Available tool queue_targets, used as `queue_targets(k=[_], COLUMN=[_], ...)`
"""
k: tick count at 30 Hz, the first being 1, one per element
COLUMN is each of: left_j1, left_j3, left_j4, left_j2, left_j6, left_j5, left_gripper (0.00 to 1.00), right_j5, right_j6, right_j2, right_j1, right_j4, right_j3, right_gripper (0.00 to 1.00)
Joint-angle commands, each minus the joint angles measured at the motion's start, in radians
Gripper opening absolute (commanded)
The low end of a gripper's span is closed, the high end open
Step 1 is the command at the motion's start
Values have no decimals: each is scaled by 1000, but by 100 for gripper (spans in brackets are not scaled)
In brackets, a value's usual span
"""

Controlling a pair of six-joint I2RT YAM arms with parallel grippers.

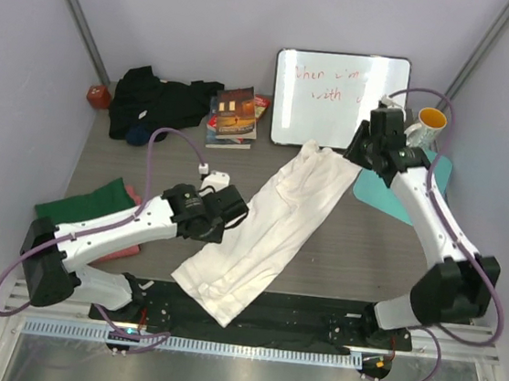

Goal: Fold and stack the t-shirts

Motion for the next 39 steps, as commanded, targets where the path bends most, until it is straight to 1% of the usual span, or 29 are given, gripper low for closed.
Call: queue_targets(k=[1,2,3,5,6,8,9,10,11,13,14,16,18,19,20,21,24,25,26,31,35,37,39], left_j1=[81,92,110,122,123,123,123,121,123,123,123,121,121,121,118,106,83,80,72,41,32,26,23], left_j3=[-54,-62,-67,-67,-61,-51,-48,-45,-47,-62,-68,-90,-102,-116,-122,-123,-122,-123,-129,-166,-188,-192,-199], left_j4=[8,26,68,102,118,148,171,174,178,201,208,221,232,238,241,247,244,246,247,280,309,310,313], left_j2=[34,40,46,74,84,117,127,138,160,178,186,221,265,278,292,305,356,377,385,425,477,497,514], left_j6=[3,8,17,29,35,80,101,129,147,191,202,222,235,241,239,238,218,210,204,170,161,161,161], left_j5=[-51,-48,-43,-37,-38,-12,18,37,54,97,106,130,138,152,152,155,175,181,190,215,244,253,264], left_gripper=[47,48,50,49,46,40,36,35,35,35,35,35,32,31,29,26,22,22,21,20,11,10,3], right_j5=[-180,-182,-175,-153,-117,-96,-96,-92,-80,-55,-41,14,70,87,103,109,160,202,212,206,189,180,161], right_j6=[104,107,119,123,112,92,66,58,47,20,11,-12,-22,-23,-29,-32,-57,-63,-65,-59,-65,-69,-71], right_j2=[-201,-237,-274,-335,-340,-296,-268,-233,-167,-95,-23,48,147,177,200,235,281,315,335,450,574,617,663], right_j1=[56,64,71,73,75,73,73,73,73,73,73,72,73,73,73,73,70,64,58,1,-16,-16,-14], right_j4=[72,92,103,127,132,138,138,143,144,161,163,169,164,158,157,158,147,123,111,49,-14,-57,-67], right_j3=[-229,-273,-353,-416,-453,-464,-446,-430,-412,-349,-300,-246,-169,-146,-110,-94,-30,-10,25,98,191,223,245], right_gripper=[37,38,40,41,41,39,38,38,38,37,36,36,31,29,24,22,20,20,20,22,22,21,20])
